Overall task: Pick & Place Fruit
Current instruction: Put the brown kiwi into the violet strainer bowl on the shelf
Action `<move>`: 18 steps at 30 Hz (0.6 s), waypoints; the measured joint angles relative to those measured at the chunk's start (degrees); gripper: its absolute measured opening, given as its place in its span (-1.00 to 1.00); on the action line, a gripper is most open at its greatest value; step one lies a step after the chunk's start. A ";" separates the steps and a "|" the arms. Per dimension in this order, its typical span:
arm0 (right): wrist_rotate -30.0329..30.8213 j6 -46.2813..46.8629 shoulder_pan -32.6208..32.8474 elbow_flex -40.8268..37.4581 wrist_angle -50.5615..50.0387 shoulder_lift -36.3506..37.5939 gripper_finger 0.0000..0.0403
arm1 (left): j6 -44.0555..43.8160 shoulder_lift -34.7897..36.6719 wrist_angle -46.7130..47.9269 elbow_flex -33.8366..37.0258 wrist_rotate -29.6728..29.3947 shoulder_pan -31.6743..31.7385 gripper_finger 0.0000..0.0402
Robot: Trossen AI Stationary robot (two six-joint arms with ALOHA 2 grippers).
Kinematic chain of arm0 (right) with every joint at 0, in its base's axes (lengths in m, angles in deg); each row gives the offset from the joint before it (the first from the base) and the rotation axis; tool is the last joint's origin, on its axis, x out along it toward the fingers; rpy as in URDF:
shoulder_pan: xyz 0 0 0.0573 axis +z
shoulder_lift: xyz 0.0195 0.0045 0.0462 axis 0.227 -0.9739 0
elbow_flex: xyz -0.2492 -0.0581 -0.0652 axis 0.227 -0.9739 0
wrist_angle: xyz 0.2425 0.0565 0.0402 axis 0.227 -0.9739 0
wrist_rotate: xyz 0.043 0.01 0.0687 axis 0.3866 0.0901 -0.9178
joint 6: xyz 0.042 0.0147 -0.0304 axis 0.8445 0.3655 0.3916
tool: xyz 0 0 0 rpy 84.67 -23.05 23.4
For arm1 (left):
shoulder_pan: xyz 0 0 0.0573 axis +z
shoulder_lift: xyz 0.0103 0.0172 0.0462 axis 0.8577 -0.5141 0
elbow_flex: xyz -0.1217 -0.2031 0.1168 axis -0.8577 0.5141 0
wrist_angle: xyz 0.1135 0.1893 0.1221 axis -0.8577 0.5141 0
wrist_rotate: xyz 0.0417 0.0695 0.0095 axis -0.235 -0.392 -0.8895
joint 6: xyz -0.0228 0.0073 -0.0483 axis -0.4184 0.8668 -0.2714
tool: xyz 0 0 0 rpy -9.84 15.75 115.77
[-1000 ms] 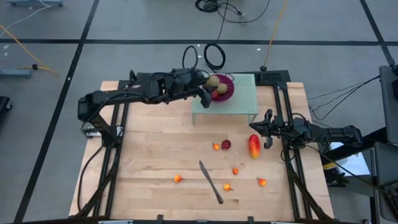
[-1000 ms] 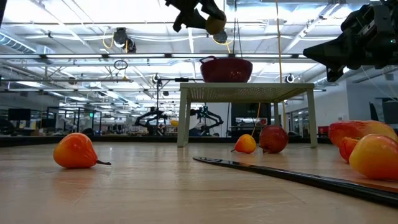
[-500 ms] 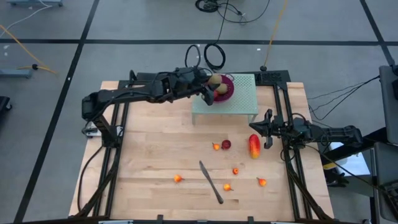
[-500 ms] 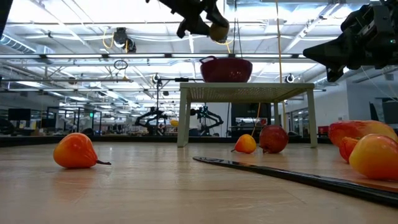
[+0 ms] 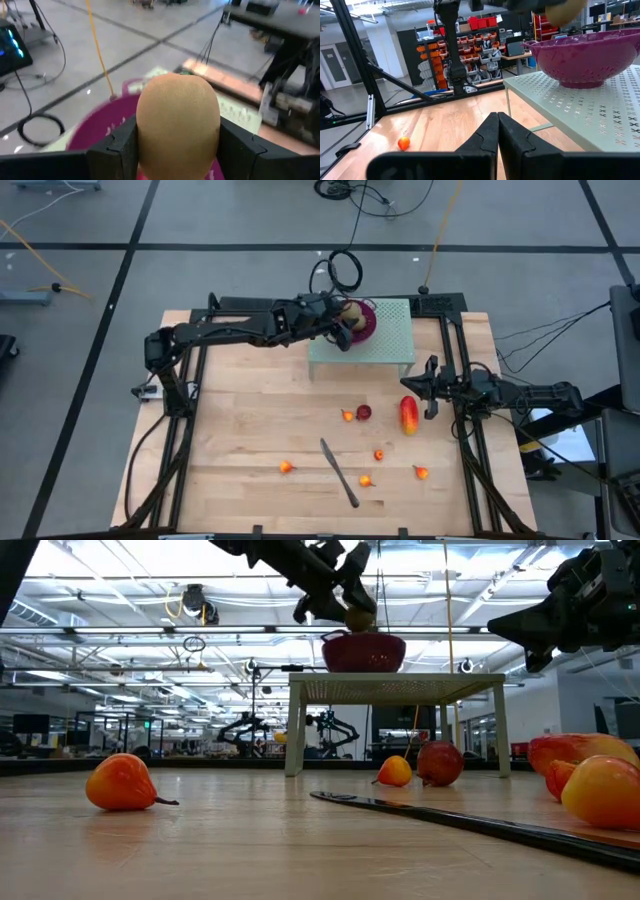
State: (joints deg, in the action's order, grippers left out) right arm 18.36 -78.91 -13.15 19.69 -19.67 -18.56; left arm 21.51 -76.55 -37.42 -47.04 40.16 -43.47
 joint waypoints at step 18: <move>0.00 0.02 0.00 0.00 0.00 0.00 -1.00 | 0.18 -2.27 1.33 -0.01 -0.58 1.62 0.02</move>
State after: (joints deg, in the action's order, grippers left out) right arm 18.36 -78.89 -13.15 19.69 -19.67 -18.56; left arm 21.69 -78.81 -36.09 -47.05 39.58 -41.84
